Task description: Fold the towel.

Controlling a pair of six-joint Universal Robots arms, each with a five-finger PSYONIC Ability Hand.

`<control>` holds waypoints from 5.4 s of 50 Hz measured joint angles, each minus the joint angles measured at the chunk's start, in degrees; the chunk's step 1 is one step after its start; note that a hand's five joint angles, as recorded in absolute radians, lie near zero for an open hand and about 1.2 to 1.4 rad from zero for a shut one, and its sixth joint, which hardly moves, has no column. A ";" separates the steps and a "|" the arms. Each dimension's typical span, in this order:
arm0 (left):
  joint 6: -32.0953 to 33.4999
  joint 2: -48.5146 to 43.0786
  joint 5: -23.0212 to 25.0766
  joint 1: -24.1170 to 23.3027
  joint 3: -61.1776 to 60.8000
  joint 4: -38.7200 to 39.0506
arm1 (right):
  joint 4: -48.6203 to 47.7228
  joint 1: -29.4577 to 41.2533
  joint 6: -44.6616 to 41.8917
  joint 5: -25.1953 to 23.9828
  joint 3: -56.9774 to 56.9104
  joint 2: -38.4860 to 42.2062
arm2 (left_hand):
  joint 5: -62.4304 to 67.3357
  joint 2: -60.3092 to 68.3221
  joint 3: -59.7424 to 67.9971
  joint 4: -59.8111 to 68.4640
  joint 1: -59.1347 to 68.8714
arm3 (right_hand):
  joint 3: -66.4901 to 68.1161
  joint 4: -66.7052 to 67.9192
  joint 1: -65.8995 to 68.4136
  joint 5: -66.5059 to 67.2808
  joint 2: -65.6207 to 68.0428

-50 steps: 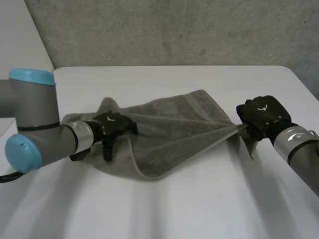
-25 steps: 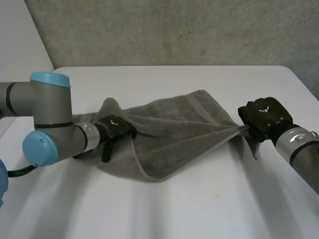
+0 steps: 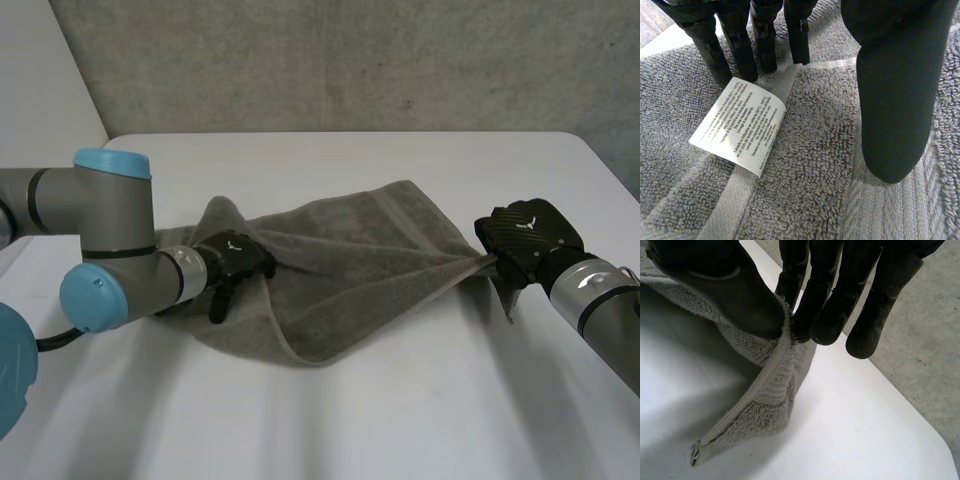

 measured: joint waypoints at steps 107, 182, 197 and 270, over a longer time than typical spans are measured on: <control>-6.46 18.86 -9.14 0.25 -10.79 12.84 | 4.43 -0.82 1.43 0.49 -7.38 -6.98 | 47.25 47.08 46.94 47.21 46.41 | 0.00 0.00 0.00 0.00 0.00; -30.80 23.18 -7.58 11.02 -23.96 42.21 | 9.84 7.46 -13.49 2.40 -27.78 13.15 | 47.45 47.16 47.06 47.27 46.65 | 0.00 0.00 0.00 0.25 0.00; -20.91 23.35 -6.98 10.64 -33.17 42.63 | 6.25 7.04 -12.62 6.39 -22.26 22.19 | 47.45 47.16 47.06 47.27 46.65 | -7.20 -6.29 -6.12 -6.88 -7.06; -28.36 53.77 -7.40 16.01 -47.57 34.73 | 30.97 -11.42 -23.08 -7.16 -13.53 -15.33 | 47.46 47.16 47.06 47.27 46.64 | -0.24 0.27 -0.12 -0.18 -0.24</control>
